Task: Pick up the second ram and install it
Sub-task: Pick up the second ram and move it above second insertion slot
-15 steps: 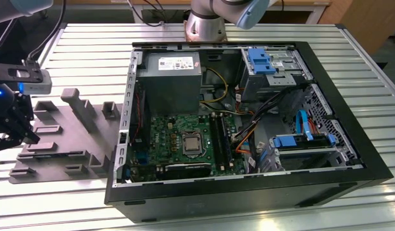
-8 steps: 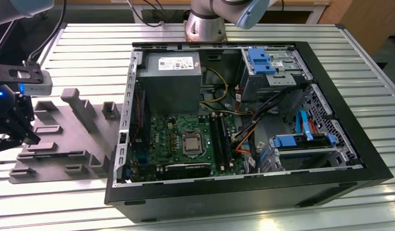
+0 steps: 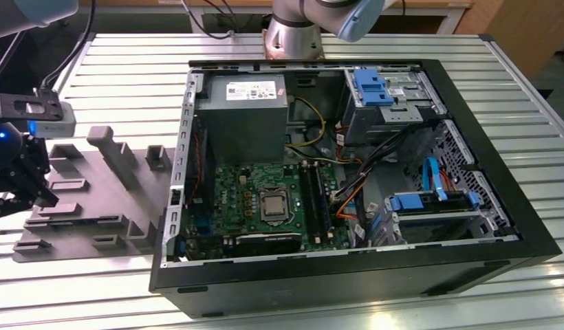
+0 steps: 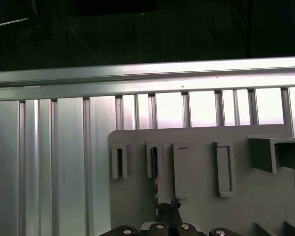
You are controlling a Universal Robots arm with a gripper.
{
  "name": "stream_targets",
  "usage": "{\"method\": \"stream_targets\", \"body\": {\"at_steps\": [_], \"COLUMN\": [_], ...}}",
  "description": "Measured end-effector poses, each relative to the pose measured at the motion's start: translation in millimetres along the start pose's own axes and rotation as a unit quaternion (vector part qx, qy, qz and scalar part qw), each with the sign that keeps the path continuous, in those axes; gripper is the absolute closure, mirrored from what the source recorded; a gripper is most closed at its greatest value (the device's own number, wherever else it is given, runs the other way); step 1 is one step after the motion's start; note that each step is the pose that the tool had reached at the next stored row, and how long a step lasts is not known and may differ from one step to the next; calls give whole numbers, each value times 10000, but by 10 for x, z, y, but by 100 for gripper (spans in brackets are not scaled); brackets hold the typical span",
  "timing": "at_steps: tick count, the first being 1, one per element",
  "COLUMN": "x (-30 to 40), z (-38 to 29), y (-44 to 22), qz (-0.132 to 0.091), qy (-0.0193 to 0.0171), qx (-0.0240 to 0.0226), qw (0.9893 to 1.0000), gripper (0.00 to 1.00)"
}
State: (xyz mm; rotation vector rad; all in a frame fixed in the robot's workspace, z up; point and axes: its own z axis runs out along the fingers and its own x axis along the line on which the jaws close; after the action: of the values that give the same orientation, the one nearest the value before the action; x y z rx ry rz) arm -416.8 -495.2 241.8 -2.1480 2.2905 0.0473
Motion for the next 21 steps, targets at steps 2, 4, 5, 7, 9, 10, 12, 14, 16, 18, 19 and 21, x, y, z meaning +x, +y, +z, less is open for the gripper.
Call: {"method": "stream_targets", "body": {"at_steps": [2, 4, 5, 7, 9, 10, 12, 14, 16, 18, 19, 21], "x": [-1, 0, -1, -1, -2, -2, -3, -4, -5, -6, -6, -6], "z": [6, 9, 12, 16, 16, 17, 19, 19, 19, 22, 24, 28], "y": [-4, -16, -19, -25, -34, -41, -55, -68, -82, -92, -94, -96], "qz": [0, 0, 0, 0, 0, 0, 0, 0, 0, 0, 1, 0], "qy": [-1, 0, -1, -1, 0, 0, 0, 0, 0, -1, -1, 0], "qx": [1, 0, 1, 1, -1, 0, 0, 0, 0, 0, 1, -1], "qw": [10000, 10000, 10000, 10000, 10000, 10000, 10000, 10000, 10000, 10000, 10000, 10000], "gripper": [89, 89, 89, 89, 89, 89, 89, 89, 89, 89, 89, 89]}}
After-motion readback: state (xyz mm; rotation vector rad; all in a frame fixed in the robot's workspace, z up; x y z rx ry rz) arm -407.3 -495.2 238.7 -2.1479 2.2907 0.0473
